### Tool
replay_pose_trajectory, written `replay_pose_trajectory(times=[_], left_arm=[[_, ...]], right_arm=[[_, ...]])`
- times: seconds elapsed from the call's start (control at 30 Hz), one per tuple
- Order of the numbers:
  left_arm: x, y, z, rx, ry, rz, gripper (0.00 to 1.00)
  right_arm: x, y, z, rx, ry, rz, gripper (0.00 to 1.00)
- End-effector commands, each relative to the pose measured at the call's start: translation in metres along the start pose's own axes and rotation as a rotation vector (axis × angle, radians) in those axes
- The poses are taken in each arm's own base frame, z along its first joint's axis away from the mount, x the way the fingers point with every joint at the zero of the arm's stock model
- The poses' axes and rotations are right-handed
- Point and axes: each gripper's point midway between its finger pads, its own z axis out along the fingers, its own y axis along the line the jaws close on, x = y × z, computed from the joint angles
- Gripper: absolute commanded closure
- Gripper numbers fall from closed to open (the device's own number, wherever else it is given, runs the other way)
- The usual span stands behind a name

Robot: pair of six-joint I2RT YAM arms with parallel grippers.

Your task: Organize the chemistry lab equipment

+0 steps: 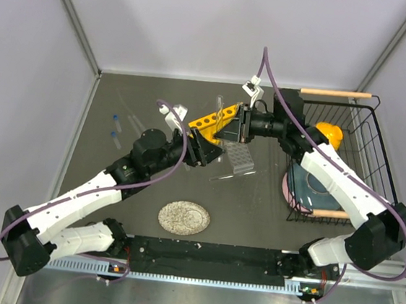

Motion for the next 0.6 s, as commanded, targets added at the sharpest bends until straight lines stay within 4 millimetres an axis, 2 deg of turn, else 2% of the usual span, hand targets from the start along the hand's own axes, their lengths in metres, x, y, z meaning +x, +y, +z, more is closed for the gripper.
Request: replay_pose_trajectory(times=[0.0, 0.07, 0.1, 0.13, 0.23, 0.33, 0.43, 0.57], left_arm=[[-0.018, -0.031, -0.017, 0.107, -0.048, 0.037, 0.25], [-0.022, -0.034, -0.026, 0.112, -0.056, 0.072, 0.09], [-0.018, -0.029, -0.03, 0.093, -0.038, 0.081, 0.05], [-0.026, -0.03, -0.036, 0.084, -0.053, 0.088, 0.02], [-0.037, -0.013, -0.046, 0.025, -0.032, 0.093, 0.01], [-0.05, -0.003, -0.053, 0.047, 0.019, 0.044, 0.01], [-0.062, -0.008, -0.05, 0.098, 0.069, 0.018, 0.01], [-0.052, -0.025, -0.041, 0.198, 0.225, -0.025, 0.02]], right_arm=[[-0.002, 0.015, -0.013, -0.011, -0.027, -0.137, 0.82], [0.0, 0.015, -0.017, -0.004, -0.025, -0.158, 0.82], [0.003, 0.014, -0.018, -0.002, -0.019, -0.179, 0.82], [0.005, 0.013, -0.019, 0.0, -0.015, -0.19, 0.82], [0.017, 0.009, -0.023, 0.0, 0.019, -0.232, 0.83], [0.031, 0.005, -0.03, 0.0, 0.057, -0.295, 0.83], [0.043, 0.003, -0.036, 0.002, 0.082, -0.359, 0.83], [0.054, 0.004, -0.043, -0.015, 0.11, -0.41, 0.83]])
